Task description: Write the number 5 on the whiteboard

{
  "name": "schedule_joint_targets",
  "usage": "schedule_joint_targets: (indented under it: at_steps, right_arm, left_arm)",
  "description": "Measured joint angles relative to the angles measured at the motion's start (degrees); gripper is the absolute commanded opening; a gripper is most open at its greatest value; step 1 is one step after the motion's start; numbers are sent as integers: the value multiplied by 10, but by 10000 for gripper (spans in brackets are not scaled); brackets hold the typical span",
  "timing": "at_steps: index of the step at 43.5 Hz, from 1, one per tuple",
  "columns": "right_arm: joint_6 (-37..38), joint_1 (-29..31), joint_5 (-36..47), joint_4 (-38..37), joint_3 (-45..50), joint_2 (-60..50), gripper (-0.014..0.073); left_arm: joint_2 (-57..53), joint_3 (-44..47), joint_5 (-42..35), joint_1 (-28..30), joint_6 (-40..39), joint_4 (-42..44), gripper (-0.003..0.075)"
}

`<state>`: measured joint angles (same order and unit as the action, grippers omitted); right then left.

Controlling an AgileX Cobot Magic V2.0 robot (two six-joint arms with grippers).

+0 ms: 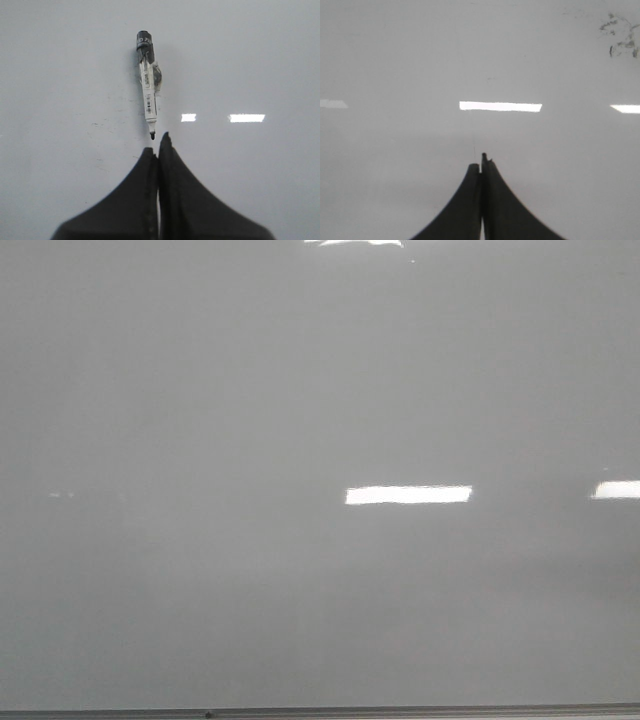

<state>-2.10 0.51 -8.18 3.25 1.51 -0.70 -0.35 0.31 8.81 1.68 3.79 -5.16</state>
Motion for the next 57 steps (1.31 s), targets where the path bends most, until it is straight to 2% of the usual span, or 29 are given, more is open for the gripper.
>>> schedule_joint_targets:
  at_steps: [15, 21, 25, 31, 37, 46, 49, 52, 57]
  right_arm:
    - [0, 0, 12, 0, 0, 0, -71]
    - [0, 0, 24, 0, -9, 0, -71]
    - [0, 0, 14, 0, -48, 0, -69]
    - [0, 0, -41, 1, -136, 6, -62]
    - [0, 0, -115, 12, -224, 68, -62]
    - [0, 0, -146, 19, -264, 156, -43]
    - [0, 0, -148, 19, -264, 164, 38]
    - [0, 0, -150, 20, -264, 164, 171]
    - [0, 0, -150, 20, -264, 164, 449]
  left_arm:
    - [0, 0, -9, 0, 0, 0, -20]
    - [0, 0, -75, 0, 0, 0, -20]
    - [0, -10, -107, 0, 0, 0, -20]
    - [7, -77, -52, 0, 0, 0, -20]
    - [61, -144, 14, 0, 8, 1, -20]
    - [160, -185, 66, 0, 19, 21, -13]
    - [172, -185, 69, 0, 20, 23, 48]
    - [174, -185, 70, 0, 21, 24, 178]
    - [176, -185, 70, 0, 21, 25, 494]
